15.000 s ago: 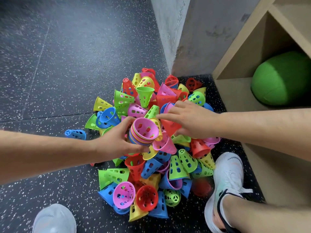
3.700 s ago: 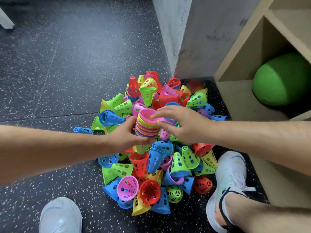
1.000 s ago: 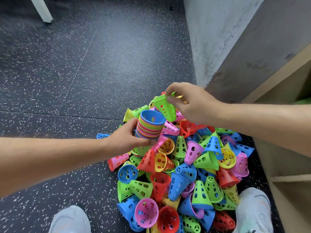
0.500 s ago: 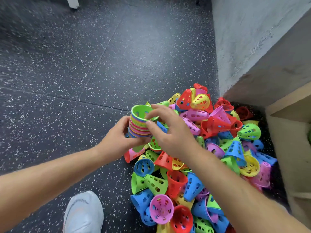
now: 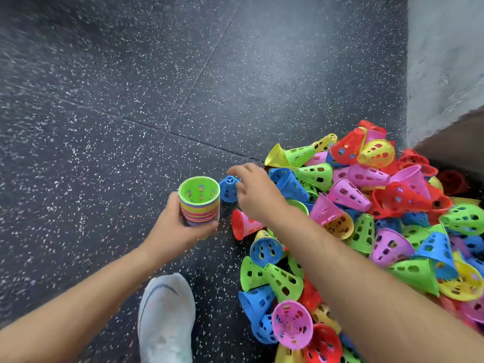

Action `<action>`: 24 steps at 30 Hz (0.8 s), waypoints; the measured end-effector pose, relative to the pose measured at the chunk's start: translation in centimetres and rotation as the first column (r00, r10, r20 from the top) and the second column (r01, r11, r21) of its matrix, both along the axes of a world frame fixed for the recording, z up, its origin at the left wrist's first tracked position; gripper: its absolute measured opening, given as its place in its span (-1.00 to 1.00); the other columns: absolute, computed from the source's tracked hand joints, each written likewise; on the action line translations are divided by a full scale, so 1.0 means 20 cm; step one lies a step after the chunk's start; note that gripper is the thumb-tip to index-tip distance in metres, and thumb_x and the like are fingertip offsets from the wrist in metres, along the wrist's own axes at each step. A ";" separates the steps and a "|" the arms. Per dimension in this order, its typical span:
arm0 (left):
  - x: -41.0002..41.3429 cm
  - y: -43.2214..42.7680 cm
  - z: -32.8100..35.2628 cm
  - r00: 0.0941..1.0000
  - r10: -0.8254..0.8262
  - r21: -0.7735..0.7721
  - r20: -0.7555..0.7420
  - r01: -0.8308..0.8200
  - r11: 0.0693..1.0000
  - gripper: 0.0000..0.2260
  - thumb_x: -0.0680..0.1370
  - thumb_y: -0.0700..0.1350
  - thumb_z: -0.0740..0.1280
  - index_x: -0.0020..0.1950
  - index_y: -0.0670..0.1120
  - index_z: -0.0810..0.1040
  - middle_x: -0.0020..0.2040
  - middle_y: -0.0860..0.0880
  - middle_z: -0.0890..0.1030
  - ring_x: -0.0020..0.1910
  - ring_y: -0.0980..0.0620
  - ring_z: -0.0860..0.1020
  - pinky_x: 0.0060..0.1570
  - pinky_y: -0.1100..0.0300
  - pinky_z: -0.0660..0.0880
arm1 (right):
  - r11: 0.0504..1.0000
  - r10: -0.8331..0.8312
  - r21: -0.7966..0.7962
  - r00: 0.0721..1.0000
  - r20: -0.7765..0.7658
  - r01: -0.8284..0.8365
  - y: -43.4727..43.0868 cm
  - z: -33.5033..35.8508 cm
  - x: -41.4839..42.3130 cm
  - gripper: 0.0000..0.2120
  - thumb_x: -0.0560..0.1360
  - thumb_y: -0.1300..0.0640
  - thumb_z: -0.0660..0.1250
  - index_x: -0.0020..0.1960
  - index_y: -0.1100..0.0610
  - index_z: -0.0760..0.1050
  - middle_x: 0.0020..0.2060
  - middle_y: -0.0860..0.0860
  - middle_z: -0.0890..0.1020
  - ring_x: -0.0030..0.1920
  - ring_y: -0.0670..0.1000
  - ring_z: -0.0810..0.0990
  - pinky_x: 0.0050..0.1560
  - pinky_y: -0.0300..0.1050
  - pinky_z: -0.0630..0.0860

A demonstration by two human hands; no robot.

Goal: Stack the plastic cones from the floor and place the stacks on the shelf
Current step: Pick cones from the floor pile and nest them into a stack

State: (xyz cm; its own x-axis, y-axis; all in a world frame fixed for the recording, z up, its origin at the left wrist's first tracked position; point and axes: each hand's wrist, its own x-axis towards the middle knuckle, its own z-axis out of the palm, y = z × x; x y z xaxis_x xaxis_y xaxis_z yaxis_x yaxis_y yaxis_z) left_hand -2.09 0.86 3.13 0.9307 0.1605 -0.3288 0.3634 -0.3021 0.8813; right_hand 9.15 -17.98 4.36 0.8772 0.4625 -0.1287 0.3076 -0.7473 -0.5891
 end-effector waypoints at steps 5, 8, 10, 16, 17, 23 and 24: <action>0.01 0.05 -0.10 1.000 -0.003 0.006 -0.018 0.003 1.000 -0.32 0.29 -0.01 0.67 0.27 0.05 0.38 0.13 0.04 0.64 0.06 0.20 0.64 0.18 0.03 0.59 | 0.873 0.312 -0.390 0.950 -0.013 -0.292 0.17 -0.14 0.11 -0.46 0.52 0.27 0.27 0.47 0.01 0.34 0.42 0.13 0.32 0.35 0.21 0.33 0.23 0.05 0.42; 0.02 0.07 -0.16 1.000 -0.017 0.007 -0.010 0.017 1.000 -0.31 0.28 0.02 0.66 0.28 0.13 0.36 0.17 0.01 0.65 0.16 0.07 0.65 0.25 -0.04 0.58 | 0.870 0.235 -0.439 0.972 -0.027 -0.223 0.17 -0.20 0.12 -0.55 0.53 0.30 0.27 0.39 0.07 0.40 0.30 0.13 0.39 0.29 0.20 0.38 0.17 0.06 0.44; 0.02 0.07 -0.18 0.999 -0.045 0.025 0.000 0.045 0.999 -0.32 0.33 -0.06 0.67 0.29 0.21 0.37 0.19 0.09 0.64 0.20 0.11 0.63 0.28 0.06 0.53 | 0.908 0.150 -0.394 0.989 -0.019 -0.145 0.14 -0.21 0.10 -0.62 0.54 0.30 0.28 0.33 0.10 0.42 0.22 0.13 0.42 0.25 0.21 0.41 0.13 0.06 0.45; 0.00 0.06 -0.20 0.987 -0.160 0.096 -0.035 0.163 0.982 -0.35 0.32 0.01 0.64 0.28 0.28 0.39 0.16 0.26 0.61 0.18 0.16 0.61 0.30 0.06 0.52 | 0.851 -0.434 0.241 0.883 -0.179 0.467 -0.04 0.00 -0.11 -0.76 0.54 0.10 0.41 0.19 0.03 0.49 0.12 -0.04 0.53 0.12 -0.02 0.51 0.21 -0.14 0.41; 0.00 0.05 -0.20 0.983 -0.178 0.113 -0.043 0.182 0.977 -0.34 0.31 0.05 0.63 0.28 0.32 0.38 0.18 0.24 0.61 0.20 0.12 0.61 0.33 -0.03 0.52 | 0.781 -0.487 0.320 0.844 -0.225 0.536 -0.06 0.04 -0.17 -0.76 0.52 0.07 0.42 0.16 0.00 0.49 0.11 -0.07 0.56 0.09 -0.05 0.54 0.19 -0.10 0.46; 0.00 0.02 -0.16 0.958 -0.279 0.167 -0.067 0.286 0.944 -0.32 0.32 0.10 0.59 0.33 0.37 0.33 0.21 0.25 0.60 0.19 0.17 0.61 0.31 -0.09 0.53 | 0.770 -0.402 0.455 0.894 -0.198 0.447 -0.04 0.12 -0.39 -0.62 0.47 0.14 0.47 0.23 -0.03 0.44 0.09 -0.05 0.53 0.11 -0.09 0.53 0.11 -0.13 0.52; 0.00 0.02 -0.16 0.957 -0.282 0.166 -0.067 0.290 0.943 -0.32 0.33 0.11 0.59 0.34 0.36 0.32 0.22 0.25 0.60 0.19 0.17 0.62 0.30 -0.09 0.53 | 0.823 -0.335 0.428 0.928 -0.164 0.373 -0.03 0.11 -0.40 -0.53 0.46 0.16 0.45 0.32 -0.05 0.42 0.10 -0.04 0.49 0.12 -0.08 0.51 0.12 -0.13 0.51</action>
